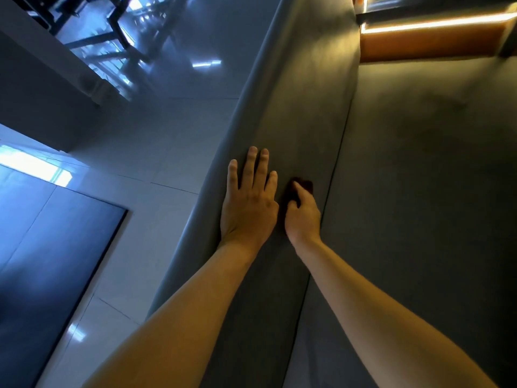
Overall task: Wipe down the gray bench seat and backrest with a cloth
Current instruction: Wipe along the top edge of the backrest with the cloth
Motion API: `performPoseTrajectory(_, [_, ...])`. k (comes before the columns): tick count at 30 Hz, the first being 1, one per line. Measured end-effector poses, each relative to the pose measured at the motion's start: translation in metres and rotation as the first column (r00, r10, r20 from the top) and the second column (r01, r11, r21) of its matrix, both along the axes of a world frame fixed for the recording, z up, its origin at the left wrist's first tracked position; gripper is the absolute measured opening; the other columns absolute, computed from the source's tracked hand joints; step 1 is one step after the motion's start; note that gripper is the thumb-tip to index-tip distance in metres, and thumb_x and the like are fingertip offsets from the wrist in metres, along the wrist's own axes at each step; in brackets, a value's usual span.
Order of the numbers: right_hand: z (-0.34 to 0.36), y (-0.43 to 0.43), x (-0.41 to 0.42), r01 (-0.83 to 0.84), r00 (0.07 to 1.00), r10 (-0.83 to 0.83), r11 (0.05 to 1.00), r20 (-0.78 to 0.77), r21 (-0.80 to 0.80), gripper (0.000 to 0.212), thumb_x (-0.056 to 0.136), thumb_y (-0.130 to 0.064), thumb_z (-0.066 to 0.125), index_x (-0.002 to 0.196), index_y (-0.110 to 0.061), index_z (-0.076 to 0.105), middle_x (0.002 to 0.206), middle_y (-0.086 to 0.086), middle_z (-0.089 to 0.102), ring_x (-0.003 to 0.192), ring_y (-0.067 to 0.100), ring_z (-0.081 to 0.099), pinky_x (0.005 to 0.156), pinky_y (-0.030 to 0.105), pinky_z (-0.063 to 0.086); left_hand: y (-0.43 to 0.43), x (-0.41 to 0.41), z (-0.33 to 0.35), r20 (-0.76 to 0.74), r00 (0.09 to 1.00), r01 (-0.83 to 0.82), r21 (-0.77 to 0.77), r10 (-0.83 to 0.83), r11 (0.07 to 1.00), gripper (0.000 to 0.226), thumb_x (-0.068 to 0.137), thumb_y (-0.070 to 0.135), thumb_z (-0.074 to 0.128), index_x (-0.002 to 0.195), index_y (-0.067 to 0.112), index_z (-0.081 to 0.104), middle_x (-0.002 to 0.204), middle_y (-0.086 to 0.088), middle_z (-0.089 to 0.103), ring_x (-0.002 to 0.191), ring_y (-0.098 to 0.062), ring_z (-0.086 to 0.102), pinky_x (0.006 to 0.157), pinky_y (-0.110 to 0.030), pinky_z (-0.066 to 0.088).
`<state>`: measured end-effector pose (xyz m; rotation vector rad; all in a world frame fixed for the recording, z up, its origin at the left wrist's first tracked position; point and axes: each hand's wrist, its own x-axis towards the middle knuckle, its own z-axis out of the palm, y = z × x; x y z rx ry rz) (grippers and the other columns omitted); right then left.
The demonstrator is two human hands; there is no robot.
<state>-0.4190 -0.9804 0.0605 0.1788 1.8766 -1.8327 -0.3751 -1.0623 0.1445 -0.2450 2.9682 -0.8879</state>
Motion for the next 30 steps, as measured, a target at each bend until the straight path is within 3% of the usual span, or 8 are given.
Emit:
performPoseTrajectory(4, [-0.003,0.015,0.047,-0.048,0.999,0.048,0.999,0.016,0.000,0.051,0.106,-0.008,0.043,0.153,-0.026,0.042,0.160,-0.007,0.036,0.150,0.011,0.029,0.123,0.030,0.023,0.001,0.001,0.003,0.007,1.000,-0.003,0.016,0.002,1.000,0.059,0.104,0.042,0.026,0.158,0.020,0.031,0.169,-0.017,0.001,0.155,-0.039,-0.007,0.121,-0.061,-0.001])
performPoseTrajectory(8, [-0.003,-0.002,0.010,-0.018,0.999,0.019,0.999,0.040,-0.038,0.053,0.107,-0.011,0.040,0.158,-0.027,0.034,0.166,-0.008,0.025,0.153,0.011,0.020,0.125,0.034,0.020,0.002,0.001,0.003,0.015,1.000,-0.010,0.005,0.010,1.000,0.059,0.104,0.042,0.025,0.159,0.020,0.028,0.169,-0.017,-0.002,0.155,-0.038,-0.009,0.121,-0.061,-0.002])
performPoseTrajectory(17, [-0.006,-0.004,-0.008,0.174,0.918,-0.152,0.984,0.365,-0.028,0.050,0.108,-0.018,0.035,0.155,-0.036,0.037,0.158,0.000,0.039,0.143,0.023,0.039,0.119,0.042,0.035,0.001,0.001,0.000,0.000,1.000,0.004,0.001,-0.004,1.000,0.057,0.104,0.041,0.032,0.157,0.019,0.033,0.169,-0.018,0.002,0.155,-0.039,-0.005,0.121,-0.061,-0.001])
performPoseTrajectory(20, [0.010,-0.008,0.000,0.126,0.973,-0.096,0.982,0.208,-0.138,0.047,0.106,-0.016,0.042,0.148,-0.035,0.048,0.151,-0.004,0.049,0.139,0.017,0.046,0.117,0.044,0.039,0.001,0.001,0.002,0.008,1.000,0.000,0.010,0.000,1.000,0.058,0.105,0.043,0.030,0.158,0.018,0.028,0.169,-0.017,0.000,0.155,-0.039,-0.007,0.121,-0.061,-0.003])
performPoseTrajectory(23, [0.026,-0.014,-0.004,-0.005,0.998,-0.013,0.963,-0.062,-0.268,0.044,0.104,-0.014,0.048,0.143,-0.033,0.055,0.148,-0.010,0.053,0.137,0.007,0.048,0.117,0.034,0.039,0.002,0.001,0.000,-0.009,1.000,-0.004,-0.006,0.004,1.000,0.063,0.107,0.043,0.032,0.161,0.013,0.018,0.169,-0.016,0.000,0.155,-0.038,-0.008,0.120,-0.059,-0.007])
performPoseTrajectory(26, [0.015,-0.009,-0.011,-0.110,0.962,0.072,0.985,-0.264,-0.134,0.046,0.104,-0.008,0.049,0.146,-0.025,0.054,0.154,-0.006,0.048,0.144,0.005,0.039,0.119,0.020,0.030,0.003,0.001,0.000,-0.028,1.000,0.004,0.007,-0.004,1.000,0.059,0.108,0.040,0.027,0.160,0.012,0.020,0.169,-0.015,0.005,0.156,-0.037,-0.005,0.121,-0.058,-0.005])
performPoseTrajectory(28, [-0.005,-0.001,-0.005,-0.104,0.962,0.088,0.993,-0.260,-0.047,0.048,0.104,-0.004,0.047,0.148,-0.024,0.051,0.158,-0.004,0.043,0.147,0.005,0.033,0.120,0.016,0.025,0.002,0.001,-0.001,-0.032,0.999,0.010,0.002,-0.010,1.000,0.058,0.107,0.041,0.025,0.159,0.015,0.025,0.169,-0.016,0.005,0.156,-0.038,-0.003,0.121,-0.059,-0.002])
performPoseTrajectory(30, [-0.025,0.009,0.002,-0.054,0.993,0.051,0.998,-0.102,-0.031,0.050,0.105,-0.005,0.043,0.150,-0.027,0.047,0.159,-0.005,0.040,0.149,0.011,0.032,0.124,0.031,0.027,0.000,0.001,-0.002,-0.024,1.000,0.017,-0.002,-0.017,1.000,0.058,0.105,0.041,0.027,0.158,0.016,0.029,0.169,-0.017,0.005,0.156,-0.038,-0.002,0.121,-0.060,-0.001])
